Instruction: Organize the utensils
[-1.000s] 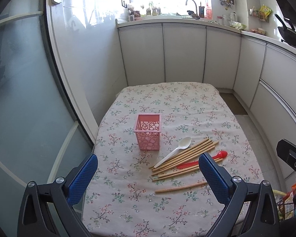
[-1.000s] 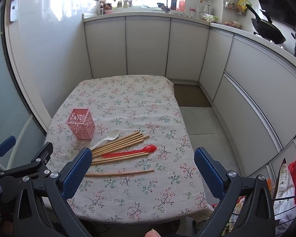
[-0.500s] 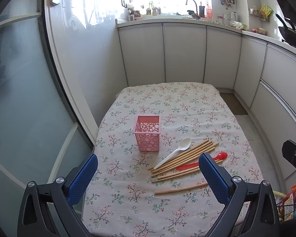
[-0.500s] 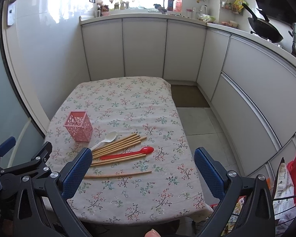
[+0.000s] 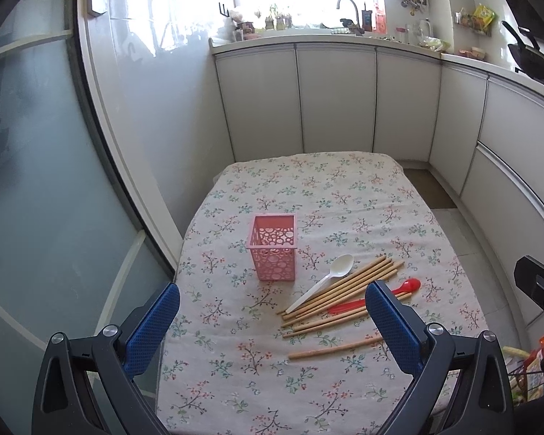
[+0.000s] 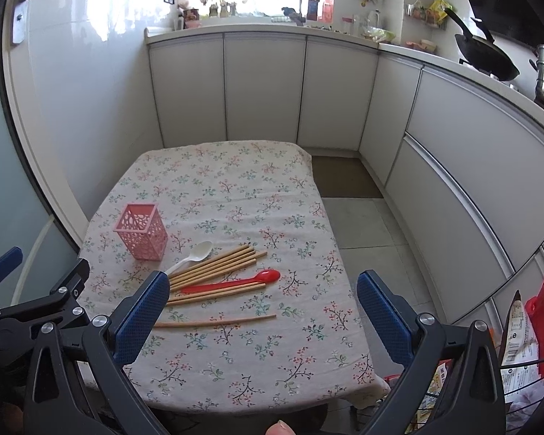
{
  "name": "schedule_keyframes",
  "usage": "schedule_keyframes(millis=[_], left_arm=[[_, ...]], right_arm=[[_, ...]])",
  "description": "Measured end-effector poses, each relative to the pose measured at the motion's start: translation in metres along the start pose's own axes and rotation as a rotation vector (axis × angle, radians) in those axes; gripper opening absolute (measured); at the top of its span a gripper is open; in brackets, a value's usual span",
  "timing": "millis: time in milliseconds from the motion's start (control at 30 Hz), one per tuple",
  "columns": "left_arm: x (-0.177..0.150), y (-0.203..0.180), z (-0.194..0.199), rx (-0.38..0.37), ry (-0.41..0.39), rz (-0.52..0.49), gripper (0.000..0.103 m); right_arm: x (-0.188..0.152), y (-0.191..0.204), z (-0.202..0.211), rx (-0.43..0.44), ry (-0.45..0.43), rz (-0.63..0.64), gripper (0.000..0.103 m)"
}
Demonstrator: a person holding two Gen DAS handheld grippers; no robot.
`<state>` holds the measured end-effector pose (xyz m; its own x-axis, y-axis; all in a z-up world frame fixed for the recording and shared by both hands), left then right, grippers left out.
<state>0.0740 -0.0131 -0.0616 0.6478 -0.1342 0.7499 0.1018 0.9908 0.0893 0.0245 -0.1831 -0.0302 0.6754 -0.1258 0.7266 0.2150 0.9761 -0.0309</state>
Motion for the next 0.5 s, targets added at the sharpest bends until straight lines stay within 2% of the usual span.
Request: schedule_keyframes(millis=[167,300,500], left_arm=[[0.008,-0.005,-0.006,-0.058,0.011,-0.006,0.103],[0.013,-0.016,-0.029,-0.15,0.081,-0.028,0.103],[0.014,-0.036,-0.09,-0.242,0.213,-0.063,0.103]], right_arm=[[0.004,-0.002,-0.005,0.004,0.008,-0.013,0.103],[0.019,-0.013,-0.019,0.049,0.038,-0.055,0.103],[0.031,-0.032,-0.086,0.079,0.187,-0.139,0.103]])
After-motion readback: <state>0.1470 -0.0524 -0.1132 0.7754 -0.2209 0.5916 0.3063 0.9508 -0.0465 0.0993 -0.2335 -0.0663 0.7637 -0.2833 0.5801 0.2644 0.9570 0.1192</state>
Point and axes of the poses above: each gripper's, at about its wrist camera, not at the fingertips, and z roughly against the way its jaws point, y to its left, x to its top, the point moved 8 cm from there along -z, roughly the way its jaws point, and after that the axes turned 1 degree about -x, right-handed, at the moved point
